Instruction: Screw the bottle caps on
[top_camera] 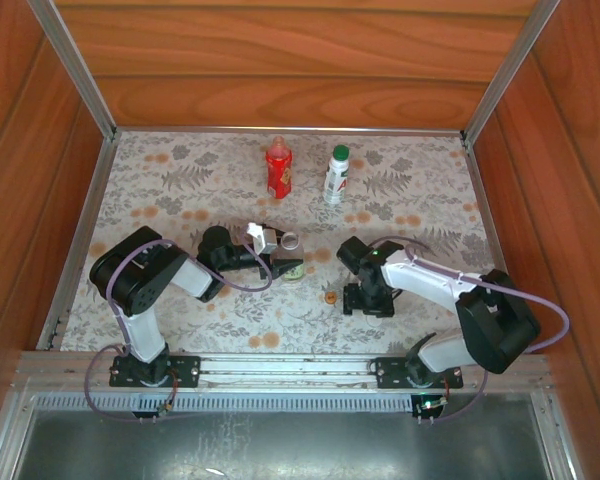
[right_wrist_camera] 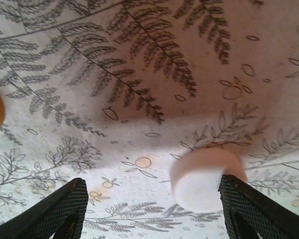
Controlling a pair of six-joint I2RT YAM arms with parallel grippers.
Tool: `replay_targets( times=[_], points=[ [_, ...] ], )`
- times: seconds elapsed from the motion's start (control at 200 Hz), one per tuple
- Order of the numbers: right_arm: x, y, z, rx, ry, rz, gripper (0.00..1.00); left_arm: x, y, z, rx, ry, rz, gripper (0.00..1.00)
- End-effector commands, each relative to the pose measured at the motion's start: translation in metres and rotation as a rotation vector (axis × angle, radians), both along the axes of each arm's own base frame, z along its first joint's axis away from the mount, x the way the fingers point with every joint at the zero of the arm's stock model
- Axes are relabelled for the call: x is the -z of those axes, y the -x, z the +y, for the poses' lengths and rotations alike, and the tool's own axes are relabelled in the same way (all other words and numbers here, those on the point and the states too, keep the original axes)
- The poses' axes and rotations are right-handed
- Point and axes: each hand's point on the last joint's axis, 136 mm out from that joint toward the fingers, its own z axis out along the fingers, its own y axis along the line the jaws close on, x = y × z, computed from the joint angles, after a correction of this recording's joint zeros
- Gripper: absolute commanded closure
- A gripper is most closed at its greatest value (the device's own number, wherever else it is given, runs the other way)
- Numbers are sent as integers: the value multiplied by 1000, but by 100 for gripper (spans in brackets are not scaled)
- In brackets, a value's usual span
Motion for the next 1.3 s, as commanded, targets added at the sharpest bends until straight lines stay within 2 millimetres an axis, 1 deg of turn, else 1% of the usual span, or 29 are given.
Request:
replay_targets(
  times=[0.0,0.15,0.27,0.325,0.39,0.46,0.54,0.62,0.65,0.67,0.685,0.71,0.794,0.924,1.034,1.109,1.169,1.204,1.214,1.239,1.294],
  points=[
    [9,8,11,16,-45,32,26,2,5,3,7,-9,3,35],
    [6,5,25,-17,-72,2,26,2,3,3,9,-11,6,35],
    [-6,0,46,-67,-144,-47,26,3,2,2,12,-11,10,35],
    [-13,-4,50,-75,-155,-82,26,2,2,2,13,-10,8,35],
    [-20,-6,43,-56,-127,-116,26,2,2,2,12,-9,8,35],
    [-22,-5,22,13,-40,-140,25,2,2,2,12,-9,11,35],
    [-19,1,-3,99,49,-151,21,2,2,2,14,-9,9,35],
    [-15,8,-18,182,99,-152,13,2,3,2,16,-9,10,35],
    [-14,10,-20,202,106,-152,10,2,3,2,16,-9,10,35],
    [-13,12,-22,211,110,-150,10,1,2,1,17,-8,9,35],
    [-12,12,-22,213,108,-150,6,2,3,1,19,-9,11,35],
    [-12,13,-22,220,109,-150,4,2,3,1,19,-9,12,35],
    [-8,11,-19,226,96,-150,2,3,2,1,19,-11,16,35],
    [-1,14,-15,226,113,-105,0,2,2,1,21,-10,15,35],
    [9,13,-8,222,82,-96,1,3,3,2,19,-12,18,35],
    [12,9,-1,216,49,-107,3,3,2,3,15,-12,18,35],
    [12,7,1,201,35,-117,8,4,3,4,13,-14,20,35],
    [12,4,5,185,20,-123,9,4,2,4,13,-14,20,35],
    [11,4,6,180,15,-125,12,4,2,4,13,-13,19,35],
    [11,3,8,171,5,-126,16,5,2,4,13,-15,22,35],
    [10,0,12,154,-13,-135,19,4,1,4,14,-14,22,35]
  ],
)
